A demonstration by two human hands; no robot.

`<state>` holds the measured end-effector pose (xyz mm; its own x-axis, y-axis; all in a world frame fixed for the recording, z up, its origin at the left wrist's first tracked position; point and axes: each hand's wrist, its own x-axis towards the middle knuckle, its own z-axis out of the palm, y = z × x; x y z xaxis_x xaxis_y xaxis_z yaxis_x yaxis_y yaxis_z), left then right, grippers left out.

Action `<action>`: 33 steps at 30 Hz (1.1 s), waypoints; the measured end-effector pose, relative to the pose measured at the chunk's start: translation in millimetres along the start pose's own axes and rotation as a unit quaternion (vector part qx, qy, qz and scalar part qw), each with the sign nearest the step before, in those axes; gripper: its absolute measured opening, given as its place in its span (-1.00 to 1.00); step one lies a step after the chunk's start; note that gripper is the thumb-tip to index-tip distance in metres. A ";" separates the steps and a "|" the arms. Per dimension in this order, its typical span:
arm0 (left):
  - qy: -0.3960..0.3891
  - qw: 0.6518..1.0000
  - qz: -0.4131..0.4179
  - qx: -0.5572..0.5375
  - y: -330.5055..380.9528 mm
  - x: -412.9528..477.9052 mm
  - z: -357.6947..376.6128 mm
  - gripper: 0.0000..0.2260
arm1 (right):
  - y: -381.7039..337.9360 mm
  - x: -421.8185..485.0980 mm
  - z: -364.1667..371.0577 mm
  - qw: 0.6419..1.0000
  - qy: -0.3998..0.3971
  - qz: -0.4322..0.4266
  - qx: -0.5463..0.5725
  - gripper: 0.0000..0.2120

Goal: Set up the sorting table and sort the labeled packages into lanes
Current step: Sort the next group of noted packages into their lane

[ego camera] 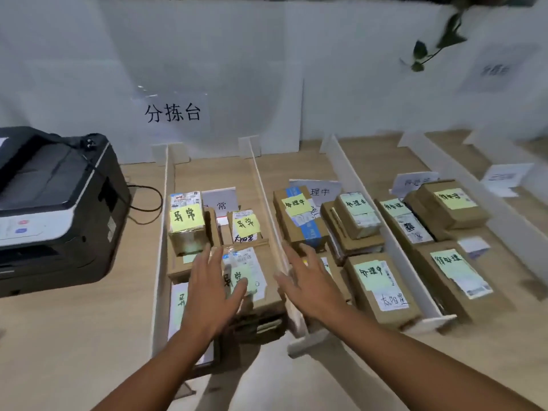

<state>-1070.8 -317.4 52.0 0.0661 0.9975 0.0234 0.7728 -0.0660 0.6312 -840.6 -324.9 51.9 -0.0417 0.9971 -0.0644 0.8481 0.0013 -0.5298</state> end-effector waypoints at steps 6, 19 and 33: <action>-0.069 0.975 0.204 0.053 128.3 13.7 -1.5 -0.21 | 37.7 -92.9 -115.1 0.986 0.130 0.069 -0.075 -0.31; -0.146 0.864 0.483 -0.004 451.9 -130.4 131.4 -0.32 | 184.5 -387.9 -301.4 0.890 0.324 0.273 -0.167 -0.32; -0.165 0.827 0.537 -0.003 714.0 -244.2 324.9 -0.33 | 408.3 -551.9 -436.6 0.861 0.350 0.335 -0.154 -0.30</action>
<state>-330.1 -615.8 245.1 0.8821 0.3023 0.3614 0.1528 -0.9091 0.3876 -240.7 -841.2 240.4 0.7485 0.5841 0.3140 0.6625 -0.6797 -0.3147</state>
